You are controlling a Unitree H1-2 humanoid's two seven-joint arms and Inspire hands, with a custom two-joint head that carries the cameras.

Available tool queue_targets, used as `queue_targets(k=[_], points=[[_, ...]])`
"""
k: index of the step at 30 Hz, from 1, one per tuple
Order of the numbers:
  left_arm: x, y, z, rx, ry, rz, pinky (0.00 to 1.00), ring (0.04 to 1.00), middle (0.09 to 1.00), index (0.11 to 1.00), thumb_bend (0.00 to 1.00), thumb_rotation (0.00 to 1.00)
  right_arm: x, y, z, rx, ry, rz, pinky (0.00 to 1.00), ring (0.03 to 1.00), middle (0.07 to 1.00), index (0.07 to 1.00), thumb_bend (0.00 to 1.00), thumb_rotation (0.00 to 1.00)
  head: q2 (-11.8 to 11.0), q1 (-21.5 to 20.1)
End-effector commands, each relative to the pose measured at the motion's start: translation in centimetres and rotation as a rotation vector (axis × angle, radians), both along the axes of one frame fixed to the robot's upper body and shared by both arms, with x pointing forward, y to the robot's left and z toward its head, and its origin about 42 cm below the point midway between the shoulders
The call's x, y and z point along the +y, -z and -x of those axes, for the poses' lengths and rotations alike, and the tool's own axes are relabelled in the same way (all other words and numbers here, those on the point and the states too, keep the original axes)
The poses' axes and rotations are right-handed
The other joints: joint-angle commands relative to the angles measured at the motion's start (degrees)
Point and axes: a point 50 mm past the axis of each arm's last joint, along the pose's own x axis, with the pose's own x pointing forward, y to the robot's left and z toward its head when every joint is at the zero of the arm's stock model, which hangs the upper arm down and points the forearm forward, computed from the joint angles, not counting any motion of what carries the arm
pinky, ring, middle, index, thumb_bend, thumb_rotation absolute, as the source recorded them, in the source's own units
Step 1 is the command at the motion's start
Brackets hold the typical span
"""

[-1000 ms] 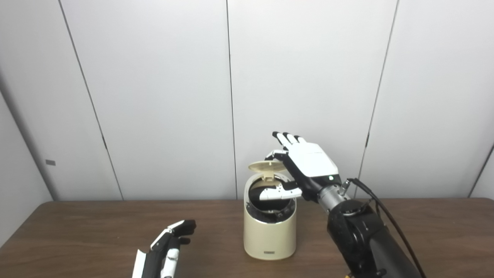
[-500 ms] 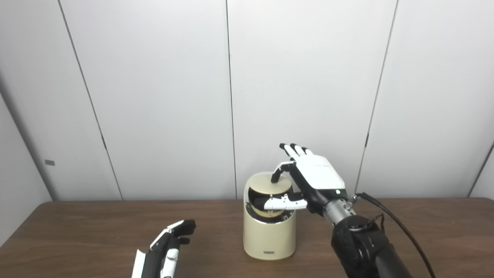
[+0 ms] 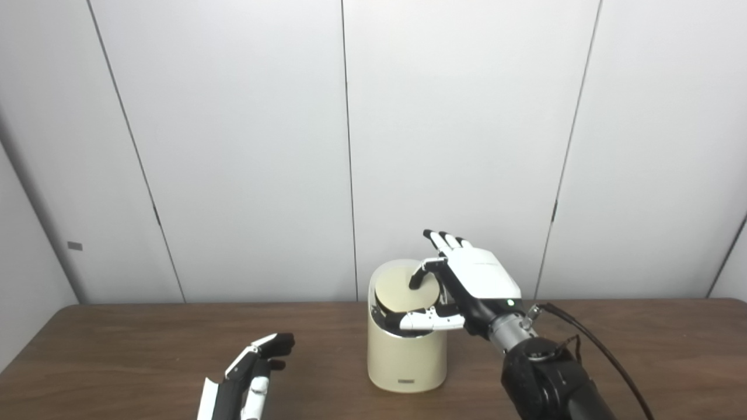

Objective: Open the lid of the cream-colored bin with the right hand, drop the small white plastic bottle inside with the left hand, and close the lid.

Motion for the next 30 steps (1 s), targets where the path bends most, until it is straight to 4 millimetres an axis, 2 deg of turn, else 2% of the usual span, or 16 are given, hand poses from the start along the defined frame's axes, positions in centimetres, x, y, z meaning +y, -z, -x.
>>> queue_targets(k=[1,8,19,24,30], points=[[-0.1,-1.1,0.0,-0.059,-0.005,-0.011,0.65,0.721,0.727,0.736,0.33,1.0,-0.2,-0.4,-0.5,-0.017,0.007,-0.017,1.0,1.0,1.0,0.686,0.97,0.94,0.0,0.1],[-0.1,-1.3,0.2,-0.067,-0.015,-0.015,0.64,0.711,0.72,0.73,0.34,1.0,-0.9,3.2,-1.1,0.045,0.028,-0.013,1.0,1.0,1.0,0.717,0.94,0.94,0.4,0.5],[0.0,-1.5,-0.1,-0.072,-0.019,-0.008,0.65,0.72,0.727,0.735,0.34,1.0,-1.2,6.2,-1.2,0.065,0.057,-0.001,1.0,1.0,1.0,0.716,0.98,0.97,0.3,0.8],[0.1,-1.6,-0.1,-0.074,-0.024,-0.008,0.65,0.721,0.726,0.734,0.32,1.0,-1.4,5.8,-0.4,0.015,0.056,-0.06,1.0,1.0,1.0,0.712,0.95,0.94,0.3,0.7],[0.2,-1.6,-0.1,-0.075,-0.027,-0.01,0.65,0.716,0.723,0.732,0.32,1.0,-2.0,4.0,0.4,-0.01,0.042,-0.109,1.0,1.0,1.0,0.702,0.93,0.93,0.3,0.7]])
